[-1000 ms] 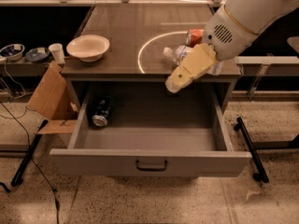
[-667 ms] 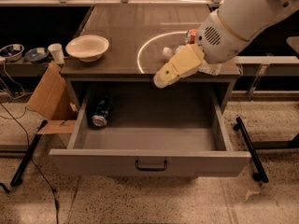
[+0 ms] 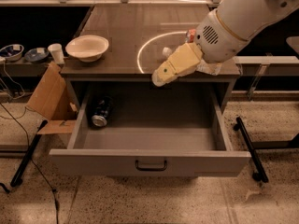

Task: Pick pepsi can from top drawer and place on counter

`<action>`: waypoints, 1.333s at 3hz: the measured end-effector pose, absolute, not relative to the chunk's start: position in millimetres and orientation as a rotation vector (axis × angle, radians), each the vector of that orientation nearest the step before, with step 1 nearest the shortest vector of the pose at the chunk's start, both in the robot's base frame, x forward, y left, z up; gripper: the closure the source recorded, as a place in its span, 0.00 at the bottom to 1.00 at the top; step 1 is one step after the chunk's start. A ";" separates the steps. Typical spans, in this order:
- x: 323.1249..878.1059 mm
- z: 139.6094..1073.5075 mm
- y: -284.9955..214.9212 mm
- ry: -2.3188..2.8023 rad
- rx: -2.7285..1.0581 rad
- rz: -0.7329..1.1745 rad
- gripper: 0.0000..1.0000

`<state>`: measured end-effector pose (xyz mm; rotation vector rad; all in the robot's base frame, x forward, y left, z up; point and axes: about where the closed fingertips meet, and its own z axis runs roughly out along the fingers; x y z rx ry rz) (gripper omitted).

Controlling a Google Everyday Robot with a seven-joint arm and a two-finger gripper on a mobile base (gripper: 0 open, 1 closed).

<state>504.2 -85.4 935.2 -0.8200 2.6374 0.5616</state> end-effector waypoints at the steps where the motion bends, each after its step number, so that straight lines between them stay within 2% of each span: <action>1: 503.6 933.9 -84.5 2.616 -0.796 0.575 0.00; 4: 559.0 898.1 -8.8 2.554 -0.514 0.802 0.00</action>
Offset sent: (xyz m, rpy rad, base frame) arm 0.0306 0.0480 -0.0273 0.2268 -0.0240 -0.1564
